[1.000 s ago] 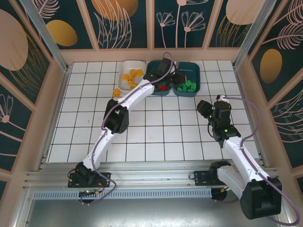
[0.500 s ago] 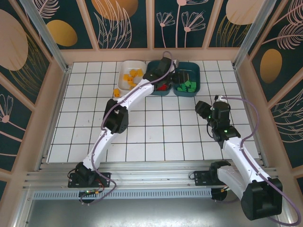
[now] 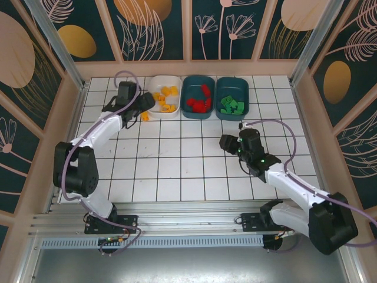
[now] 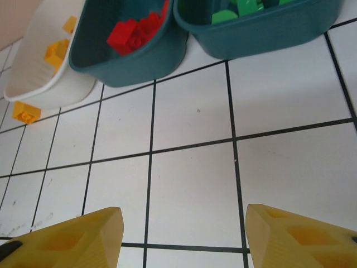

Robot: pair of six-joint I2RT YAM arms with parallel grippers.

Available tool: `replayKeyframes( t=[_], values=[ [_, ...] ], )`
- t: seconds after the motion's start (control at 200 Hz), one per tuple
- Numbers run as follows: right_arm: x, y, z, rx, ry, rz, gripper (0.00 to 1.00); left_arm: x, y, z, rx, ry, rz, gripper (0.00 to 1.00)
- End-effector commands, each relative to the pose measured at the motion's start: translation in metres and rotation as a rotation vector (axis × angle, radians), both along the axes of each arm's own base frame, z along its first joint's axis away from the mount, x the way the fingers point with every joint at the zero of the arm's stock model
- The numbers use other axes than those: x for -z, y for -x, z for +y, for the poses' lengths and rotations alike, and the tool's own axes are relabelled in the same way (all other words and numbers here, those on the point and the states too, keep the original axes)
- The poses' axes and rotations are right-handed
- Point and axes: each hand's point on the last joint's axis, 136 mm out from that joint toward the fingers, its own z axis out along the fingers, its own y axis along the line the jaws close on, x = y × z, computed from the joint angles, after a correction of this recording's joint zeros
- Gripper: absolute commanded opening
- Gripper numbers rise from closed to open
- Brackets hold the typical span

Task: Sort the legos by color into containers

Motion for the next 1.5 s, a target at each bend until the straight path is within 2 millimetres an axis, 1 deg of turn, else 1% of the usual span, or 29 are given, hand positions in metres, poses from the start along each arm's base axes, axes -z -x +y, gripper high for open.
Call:
replayKeyframes(
  t=[0.0, 0.035, 0.055, 0.065, 0.085, 0.145, 0.23, 0.265, 0.375, 0.475, 0.621, 0.716, 0.811, 0.881, 1.106, 1.181, 1.231, 1.281, 1.351, 1.496],
  values=[
    [-0.032, -0.019, 0.015, 0.007, -0.043, -0.088, 0.60, 0.044, 0.017, 0.032, -0.078, -0.012, 0.102, 0.76],
    [-0.032, -0.021, 0.018, 0.000, -0.040, -0.086, 0.60, 0.051, 0.015, 0.036, -0.080, -0.009, 0.117, 0.76],
    [-0.032, -0.022, 0.020, -0.003, -0.037, -0.086, 0.61, 0.050, 0.013, 0.037, -0.075, -0.007, 0.114, 0.76],
    [-0.032, -0.022, 0.021, -0.005, -0.036, -0.084, 0.60, 0.059, 0.012, 0.036, -0.069, -0.012, 0.133, 0.76],
    [-0.031, -0.023, 0.022, -0.007, -0.032, -0.081, 0.60, 0.066, 0.011, 0.035, -0.062, -0.010, 0.149, 0.77],
    [-0.031, -0.025, 0.023, -0.007, -0.025, -0.079, 0.60, 0.075, 0.003, 0.030, -0.029, -0.010, 0.166, 0.78],
    [-0.032, -0.027, 0.022, 0.001, -0.016, -0.079, 0.60, 0.087, -0.006, 0.031, -0.031, -0.026, 0.190, 0.80],
    [-0.032, -0.024, 0.028, -0.014, -0.014, -0.077, 0.60, 0.091, -0.009, 0.031, -0.027, -0.026, 0.193, 0.80],
    [-0.031, -0.024, 0.026, -0.008, -0.004, -0.072, 0.60, 0.098, -0.020, 0.030, -0.021, -0.017, 0.195, 0.82],
    [-0.028, -0.024, 0.025, -0.004, 0.004, -0.064, 0.60, 0.102, -0.026, 0.032, -0.029, -0.018, 0.199, 0.82],
    [-0.027, -0.024, 0.027, -0.006, 0.004, -0.058, 0.60, 0.111, -0.027, 0.038, -0.054, -0.009, 0.210, 0.81],
    [-0.025, -0.025, 0.027, -0.008, 0.010, -0.054, 0.60, 0.123, -0.024, 0.045, -0.080, -0.003, 0.235, 0.80],
    [-0.025, -0.026, 0.029, -0.013, 0.014, -0.051, 0.60, 0.137, -0.017, 0.056, -0.121, 0.012, 0.267, 0.78],
    [-0.026, -0.026, 0.029, -0.014, 0.013, -0.054, 0.60, 0.143, -0.008, 0.064, -0.164, 0.034, 0.272, 0.76],
    [-0.029, -0.025, 0.035, -0.029, 0.014, -0.058, 0.60, 0.141, 0.019, 0.083, -0.235, 0.014, 0.294, 0.75],
    [-0.030, -0.025, 0.036, -0.035, 0.018, -0.060, 0.60, 0.136, 0.030, 0.092, -0.265, -0.003, 0.299, 0.75],
    [-0.031, -0.025, 0.037, -0.038, 0.020, -0.061, 0.60, 0.126, 0.035, 0.091, -0.264, 0.015, 0.275, 0.74],
    [-0.032, -0.025, 0.038, -0.039, 0.019, -0.064, 0.60, 0.116, 0.036, 0.084, -0.241, 0.053, 0.243, 0.75],
    [-0.031, -0.025, 0.039, -0.041, 0.020, -0.064, 0.60, 0.102, 0.032, 0.077, -0.202, 0.075, 0.225, 0.77],
    [-0.029, -0.027, 0.044, -0.051, 0.023, -0.063, 0.60, 0.087, 0.020, 0.073, -0.167, 0.081, 0.196, 0.78]
  ],
)
